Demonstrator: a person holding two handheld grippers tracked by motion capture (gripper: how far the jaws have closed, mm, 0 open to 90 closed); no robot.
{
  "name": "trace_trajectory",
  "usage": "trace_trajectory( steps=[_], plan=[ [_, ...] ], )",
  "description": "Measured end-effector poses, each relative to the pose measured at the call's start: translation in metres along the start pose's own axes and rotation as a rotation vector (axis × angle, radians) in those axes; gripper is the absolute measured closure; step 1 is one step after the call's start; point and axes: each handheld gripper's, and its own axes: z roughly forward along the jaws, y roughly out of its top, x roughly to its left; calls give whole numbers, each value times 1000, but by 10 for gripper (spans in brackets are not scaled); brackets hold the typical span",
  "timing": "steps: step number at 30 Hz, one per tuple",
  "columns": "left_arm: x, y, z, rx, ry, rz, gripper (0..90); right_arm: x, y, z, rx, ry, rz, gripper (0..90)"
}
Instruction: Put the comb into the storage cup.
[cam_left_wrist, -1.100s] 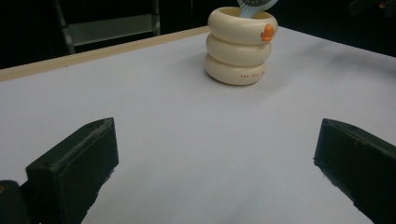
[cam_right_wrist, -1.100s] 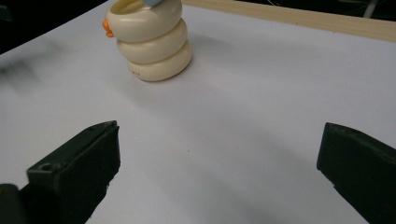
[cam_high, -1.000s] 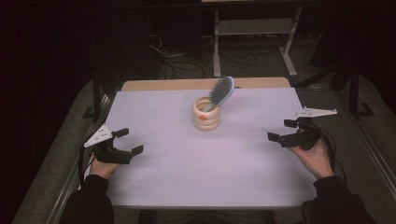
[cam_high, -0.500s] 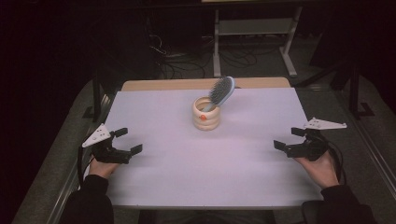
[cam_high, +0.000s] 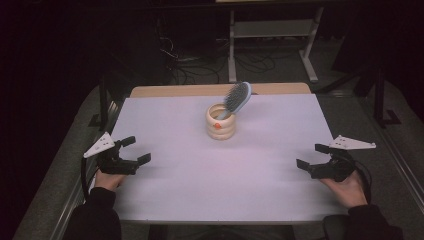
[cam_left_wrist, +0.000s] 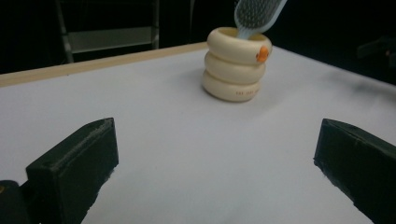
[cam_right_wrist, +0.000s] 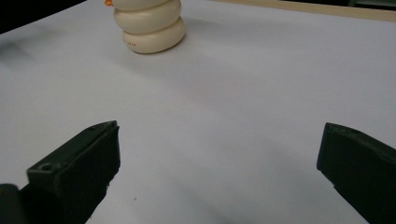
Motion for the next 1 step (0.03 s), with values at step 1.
trace_trajectory(
  steps=[1],
  plan=[
    [0, 1, -1, -16, -6, -8, 0, 1, 0, -1, -6, -2, -4, 0]
  ],
)
